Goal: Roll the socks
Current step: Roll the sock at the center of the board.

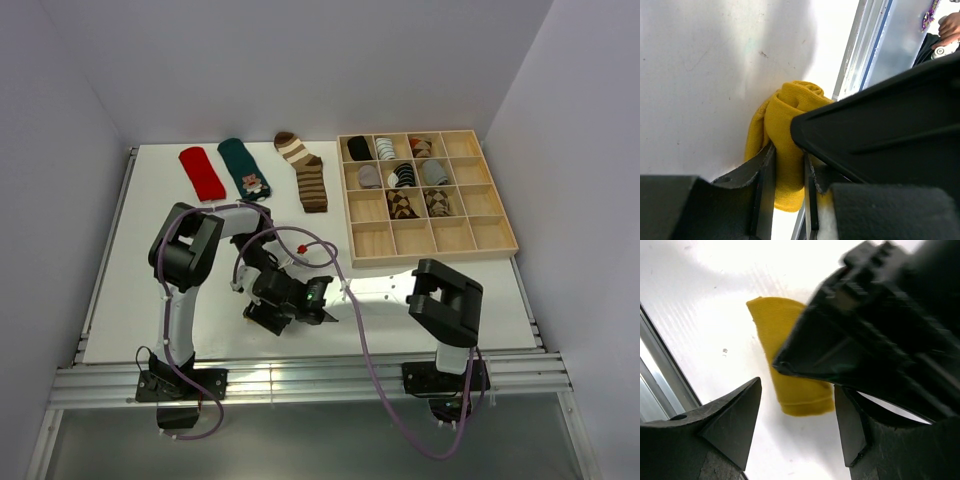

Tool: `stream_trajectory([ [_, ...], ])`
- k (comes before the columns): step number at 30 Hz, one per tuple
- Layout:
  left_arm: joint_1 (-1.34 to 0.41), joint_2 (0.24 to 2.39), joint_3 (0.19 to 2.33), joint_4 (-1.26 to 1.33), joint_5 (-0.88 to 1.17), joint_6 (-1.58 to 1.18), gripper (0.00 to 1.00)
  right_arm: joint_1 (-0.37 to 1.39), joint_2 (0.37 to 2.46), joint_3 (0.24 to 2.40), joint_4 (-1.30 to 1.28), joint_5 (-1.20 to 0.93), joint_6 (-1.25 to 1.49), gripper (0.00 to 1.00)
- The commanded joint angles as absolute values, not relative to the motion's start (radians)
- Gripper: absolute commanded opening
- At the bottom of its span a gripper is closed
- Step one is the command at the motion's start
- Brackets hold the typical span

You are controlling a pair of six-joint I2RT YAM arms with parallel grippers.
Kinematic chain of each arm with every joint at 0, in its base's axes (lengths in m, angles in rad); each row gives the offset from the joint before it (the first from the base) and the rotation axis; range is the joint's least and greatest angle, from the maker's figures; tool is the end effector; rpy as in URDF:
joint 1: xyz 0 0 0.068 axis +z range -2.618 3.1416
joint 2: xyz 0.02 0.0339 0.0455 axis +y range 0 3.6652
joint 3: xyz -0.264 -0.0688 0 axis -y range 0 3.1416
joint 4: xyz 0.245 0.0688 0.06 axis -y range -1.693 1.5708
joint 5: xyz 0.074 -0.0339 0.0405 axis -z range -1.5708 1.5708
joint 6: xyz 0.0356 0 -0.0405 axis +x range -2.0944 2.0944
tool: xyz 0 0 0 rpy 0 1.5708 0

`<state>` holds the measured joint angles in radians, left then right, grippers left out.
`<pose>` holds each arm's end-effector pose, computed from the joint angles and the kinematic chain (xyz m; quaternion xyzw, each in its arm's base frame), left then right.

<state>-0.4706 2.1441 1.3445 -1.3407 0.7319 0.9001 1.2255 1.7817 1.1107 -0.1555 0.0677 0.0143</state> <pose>0.2769 -0.1676 0.1168 -0.4894 -0.7574 0.3914 0.1831 0.1304 0.3555 0.1858 -0.5199 0.7724 0.1855 0.3141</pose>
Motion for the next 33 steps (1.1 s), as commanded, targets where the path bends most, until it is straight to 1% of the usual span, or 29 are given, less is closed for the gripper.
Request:
stream_trajectory([
  [1,-0.469,2.197,1.336,-1.052,0.609,0.954,0.09,1.236,1.815,1.114,-0.074,0.089,0.025,0.67],
  [3,-0.469,2.197,1.333,-1.049,0.607,0.954,0.09,1.239,1.819,1.103,-0.060,0.084,0.023,0.67],
  [10,-0.468,2.203,1.327,-1.054,0.606,0.963,0.09,1.239,1.844,1.094,-0.023,0.201,0.011,0.67],
  [13,-0.468,2.207,1.325,-1.054,0.603,0.960,0.09,1.239,1.864,1.107,-0.025,0.212,0.011,0.67],
  [16,-0.466,2.212,1.330,-1.058,0.603,0.960,0.09,1.239,1.893,1.129,-0.034,0.202,-0.017,0.65],
  [22,-0.468,2.217,1.331,-1.063,0.603,0.962,0.10,1.243,1.933,1.141,-0.035,0.199,-0.009,0.54],
  [23,-0.468,2.218,1.331,-1.063,0.601,0.960,0.11,1.246,1.937,1.147,-0.046,0.204,-0.009,0.46],
  [25,-0.468,2.220,1.333,-1.071,0.604,0.962,0.13,1.246,1.951,1.154,-0.055,0.202,-0.008,0.34],
  [26,-0.468,2.223,1.336,-1.072,0.604,0.960,0.14,1.244,1.954,1.158,-0.067,0.202,-0.002,0.23],
  [27,-0.466,2.223,1.338,-1.071,0.604,0.956,0.15,1.244,1.962,1.163,-0.072,0.201,-0.002,0.17],
  [28,-0.468,2.221,1.344,-1.072,0.606,0.948,0.19,1.246,1.967,1.167,-0.086,0.204,-0.002,0.13],
  [29,-0.466,2.217,1.347,-1.074,0.610,0.943,0.22,1.246,1.967,1.166,-0.090,0.207,0.017,0.06],
  [30,-0.465,2.214,1.351,-1.081,0.617,0.940,0.24,1.244,1.967,1.166,-0.094,0.212,0.029,0.05],
  [31,-0.462,2.209,1.356,-1.088,0.624,0.942,0.31,1.244,1.960,1.160,-0.095,0.215,0.032,0.04],
  [32,-0.454,2.195,1.365,-1.095,0.644,0.943,0.33,1.244,1.956,1.151,-0.097,0.209,0.043,0.01],
  [33,-0.450,2.189,1.370,-1.107,0.653,0.948,0.35,1.243,1.950,1.143,-0.095,0.207,0.046,0.00],
])
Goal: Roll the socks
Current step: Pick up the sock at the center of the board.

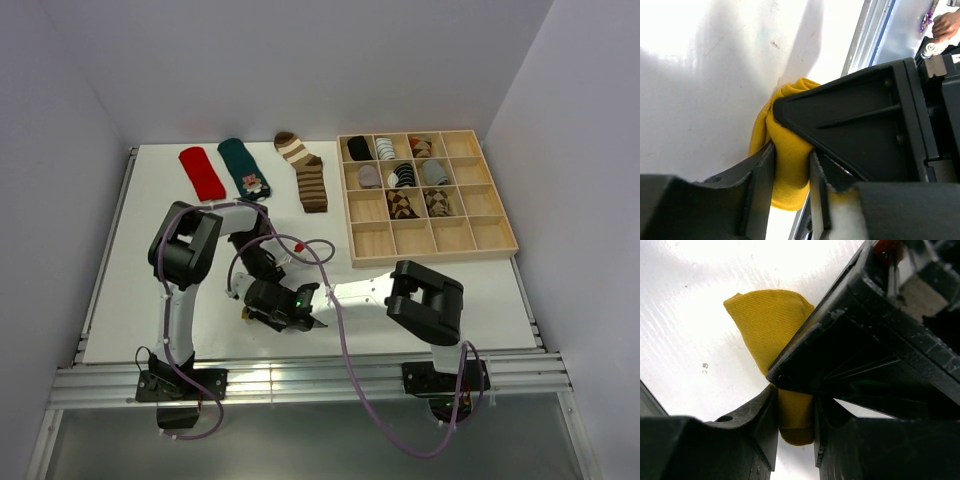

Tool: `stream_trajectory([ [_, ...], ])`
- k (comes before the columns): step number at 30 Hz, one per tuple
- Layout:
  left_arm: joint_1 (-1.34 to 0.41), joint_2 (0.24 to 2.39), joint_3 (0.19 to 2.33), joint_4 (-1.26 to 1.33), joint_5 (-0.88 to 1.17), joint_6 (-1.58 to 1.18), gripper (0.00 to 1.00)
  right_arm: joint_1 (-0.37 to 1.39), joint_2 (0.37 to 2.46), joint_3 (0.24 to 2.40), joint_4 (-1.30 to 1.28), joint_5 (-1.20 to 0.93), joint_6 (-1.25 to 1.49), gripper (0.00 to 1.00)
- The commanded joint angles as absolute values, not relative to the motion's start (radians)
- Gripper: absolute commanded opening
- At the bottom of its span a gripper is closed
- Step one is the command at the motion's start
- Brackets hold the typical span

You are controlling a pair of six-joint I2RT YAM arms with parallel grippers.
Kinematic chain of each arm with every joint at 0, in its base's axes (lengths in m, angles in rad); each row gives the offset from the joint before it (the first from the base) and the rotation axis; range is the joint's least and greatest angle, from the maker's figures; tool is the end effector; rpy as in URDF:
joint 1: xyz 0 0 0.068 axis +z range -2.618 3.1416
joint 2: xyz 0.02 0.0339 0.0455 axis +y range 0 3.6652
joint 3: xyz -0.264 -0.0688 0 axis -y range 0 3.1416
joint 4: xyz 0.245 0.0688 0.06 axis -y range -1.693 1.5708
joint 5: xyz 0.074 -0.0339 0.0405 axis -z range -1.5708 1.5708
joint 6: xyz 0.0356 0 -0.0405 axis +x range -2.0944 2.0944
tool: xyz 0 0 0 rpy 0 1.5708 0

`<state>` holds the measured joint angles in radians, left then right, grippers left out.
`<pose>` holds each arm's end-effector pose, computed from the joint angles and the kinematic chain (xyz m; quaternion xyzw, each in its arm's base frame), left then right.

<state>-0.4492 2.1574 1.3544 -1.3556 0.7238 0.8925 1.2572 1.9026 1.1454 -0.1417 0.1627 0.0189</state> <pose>0.2813 -0.1618 0.1150 -0.4761 -0.7649 0.3901 0.1898 0.1268 0.3722 0.1530 -0.5243 0.7819 0.1341 0.3096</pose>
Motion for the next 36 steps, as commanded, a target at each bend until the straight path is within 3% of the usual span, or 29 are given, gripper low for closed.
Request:
stream_trajectory([
  [1,-0.445,2.183,1.379,-1.123,0.661,0.956,0.38,1.241,1.939,1.132,-0.094,0.206,0.055,0.00],
  [18,-0.235,2.120,1.474,-1.321,0.745,1.097,0.44,1.154,1.861,1.066,-0.097,0.135,0.107,0.00],
  [36,-0.101,2.148,1.673,-1.361,0.759,1.033,0.38,0.956,1.692,1.049,-0.141,-0.106,0.192,0.00],
])
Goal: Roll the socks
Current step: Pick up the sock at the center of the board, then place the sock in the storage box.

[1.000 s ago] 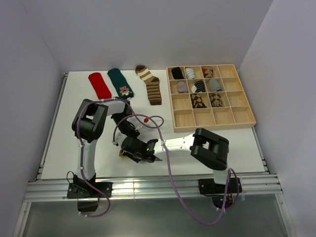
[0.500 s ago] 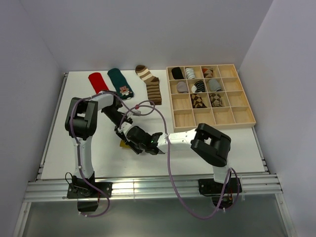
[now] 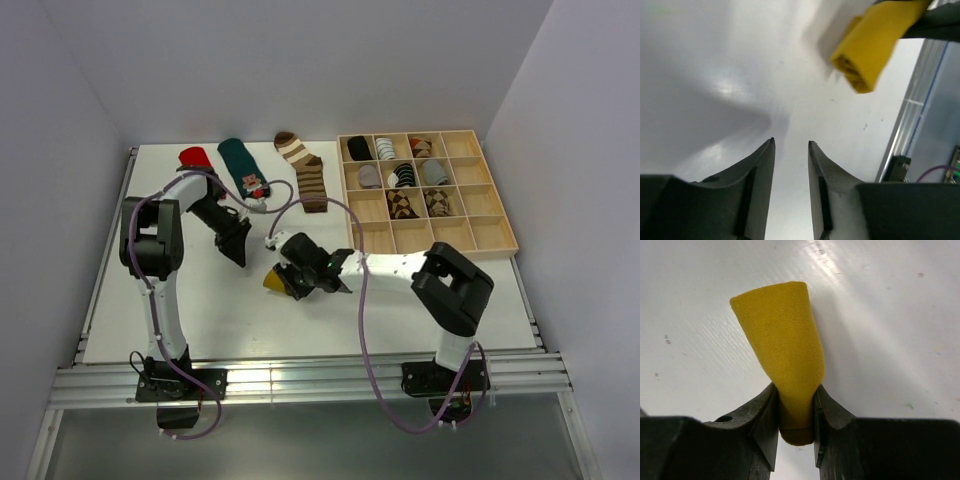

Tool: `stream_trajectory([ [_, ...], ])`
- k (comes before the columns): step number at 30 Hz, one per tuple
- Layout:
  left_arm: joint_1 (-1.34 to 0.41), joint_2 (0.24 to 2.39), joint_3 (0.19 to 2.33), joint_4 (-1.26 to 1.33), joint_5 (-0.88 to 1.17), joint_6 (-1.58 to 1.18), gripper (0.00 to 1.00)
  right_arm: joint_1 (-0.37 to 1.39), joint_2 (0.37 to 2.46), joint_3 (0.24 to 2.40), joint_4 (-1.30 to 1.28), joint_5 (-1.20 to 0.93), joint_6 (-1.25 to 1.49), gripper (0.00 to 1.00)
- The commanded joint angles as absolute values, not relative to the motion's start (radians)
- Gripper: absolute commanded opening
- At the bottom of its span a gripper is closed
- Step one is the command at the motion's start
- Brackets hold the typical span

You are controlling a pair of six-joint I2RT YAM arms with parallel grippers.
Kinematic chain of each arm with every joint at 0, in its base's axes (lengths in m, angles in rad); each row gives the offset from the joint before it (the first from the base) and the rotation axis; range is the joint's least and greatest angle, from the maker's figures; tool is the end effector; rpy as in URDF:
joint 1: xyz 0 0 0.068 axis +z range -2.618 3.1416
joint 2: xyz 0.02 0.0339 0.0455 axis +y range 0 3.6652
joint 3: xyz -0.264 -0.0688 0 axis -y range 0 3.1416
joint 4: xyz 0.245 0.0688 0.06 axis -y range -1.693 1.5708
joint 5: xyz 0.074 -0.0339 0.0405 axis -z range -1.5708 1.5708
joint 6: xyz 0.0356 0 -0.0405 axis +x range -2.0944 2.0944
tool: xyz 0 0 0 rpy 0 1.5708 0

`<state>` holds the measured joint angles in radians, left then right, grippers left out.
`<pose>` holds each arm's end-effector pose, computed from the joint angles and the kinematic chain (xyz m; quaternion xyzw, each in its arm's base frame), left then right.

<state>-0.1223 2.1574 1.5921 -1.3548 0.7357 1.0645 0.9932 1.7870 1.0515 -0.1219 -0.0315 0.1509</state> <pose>0.3651 -0.0689 0.1585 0.4620 0.7968 -0.3892 0.0163 0.2012 0.3108 0.1686 -0.3880 0.8528 0.2014 0.2856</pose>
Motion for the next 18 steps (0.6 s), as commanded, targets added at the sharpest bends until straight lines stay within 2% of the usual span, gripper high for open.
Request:
stream_trajectory([
  [1,-0.088,2.145,1.687,-1.353,0.764,1.014,0.36,0.921,1.680,1.052,-0.146,-0.123,0.196,0.00],
  [5,-0.068,2.100,1.707,-1.315,0.795,0.945,0.35,0.830,1.611,1.081,-0.189,-0.132,0.213,0.00],
  [9,-0.064,2.030,1.669,-1.241,0.802,0.868,0.35,0.740,1.542,1.135,-0.244,-0.049,0.232,0.00],
  [13,-0.063,1.971,1.654,-1.213,0.824,0.827,0.34,0.632,1.499,1.178,-0.314,0.099,0.262,0.00],
  [18,-0.061,1.930,1.637,-1.149,0.842,0.723,0.33,0.522,1.548,1.261,-0.394,0.414,0.313,0.00],
])
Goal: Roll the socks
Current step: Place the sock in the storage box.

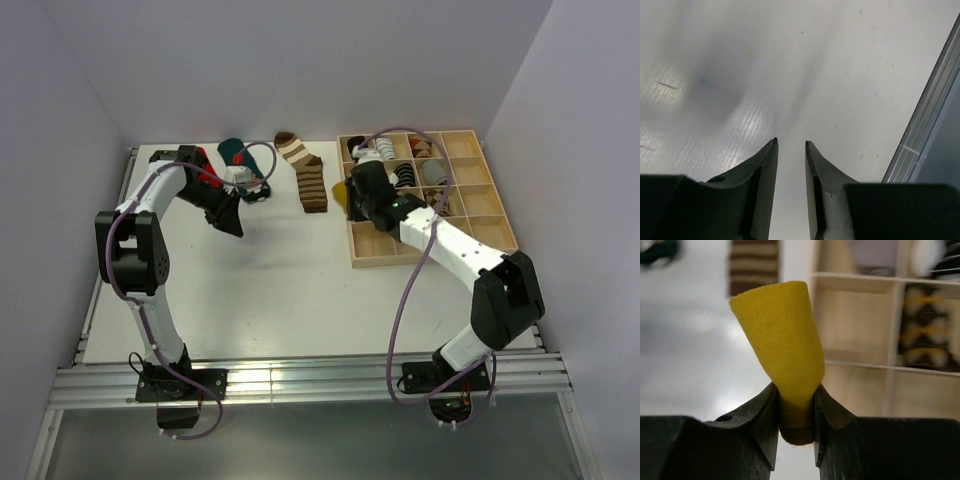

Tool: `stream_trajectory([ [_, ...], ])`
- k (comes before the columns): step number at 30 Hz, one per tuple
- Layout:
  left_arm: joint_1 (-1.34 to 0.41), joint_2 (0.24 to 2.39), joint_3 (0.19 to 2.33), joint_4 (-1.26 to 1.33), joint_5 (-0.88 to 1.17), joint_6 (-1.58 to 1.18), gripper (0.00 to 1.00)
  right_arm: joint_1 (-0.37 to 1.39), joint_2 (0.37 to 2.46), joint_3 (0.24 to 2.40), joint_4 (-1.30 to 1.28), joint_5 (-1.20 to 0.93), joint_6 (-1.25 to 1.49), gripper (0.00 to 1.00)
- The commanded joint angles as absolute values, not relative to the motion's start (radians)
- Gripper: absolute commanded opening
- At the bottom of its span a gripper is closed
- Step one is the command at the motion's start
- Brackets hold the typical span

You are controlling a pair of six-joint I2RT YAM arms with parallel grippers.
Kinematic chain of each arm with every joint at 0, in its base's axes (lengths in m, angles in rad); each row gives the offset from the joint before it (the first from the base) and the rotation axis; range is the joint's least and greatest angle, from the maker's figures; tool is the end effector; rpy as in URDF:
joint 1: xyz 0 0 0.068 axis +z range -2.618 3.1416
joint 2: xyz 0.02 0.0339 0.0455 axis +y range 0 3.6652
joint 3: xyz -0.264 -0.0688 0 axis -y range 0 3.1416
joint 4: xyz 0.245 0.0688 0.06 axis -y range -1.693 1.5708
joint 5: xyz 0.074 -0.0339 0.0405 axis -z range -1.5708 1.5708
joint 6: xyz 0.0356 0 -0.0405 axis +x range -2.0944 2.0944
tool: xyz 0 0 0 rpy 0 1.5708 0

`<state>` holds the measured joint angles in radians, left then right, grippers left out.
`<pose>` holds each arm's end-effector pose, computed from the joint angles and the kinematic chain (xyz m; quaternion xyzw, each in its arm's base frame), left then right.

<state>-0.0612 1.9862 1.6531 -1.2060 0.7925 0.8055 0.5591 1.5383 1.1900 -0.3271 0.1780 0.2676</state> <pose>0.3786 -0.0486 0.2327 0.3929 0.8346 -0.3542 0.1539 0.2978 0.1789 0.2820 -0.0923 0.8939 0.0998 0.4270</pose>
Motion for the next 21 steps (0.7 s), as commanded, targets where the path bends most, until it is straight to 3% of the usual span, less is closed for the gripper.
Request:
stream_trajectory([
  [1,-0.061,1.918,1.637,-1.134,0.851,0.710,0.33,0.515,1.568,1.275,-0.402,0.458,0.322,0.00],
  [11,-0.060,1.829,1.611,-1.081,0.902,0.629,0.33,0.482,1.839,1.402,-0.416,0.679,0.357,0.00],
  [21,-0.060,1.802,1.585,-1.075,0.916,0.637,0.33,0.480,2.008,1.442,-0.428,0.595,0.385,0.00],
])
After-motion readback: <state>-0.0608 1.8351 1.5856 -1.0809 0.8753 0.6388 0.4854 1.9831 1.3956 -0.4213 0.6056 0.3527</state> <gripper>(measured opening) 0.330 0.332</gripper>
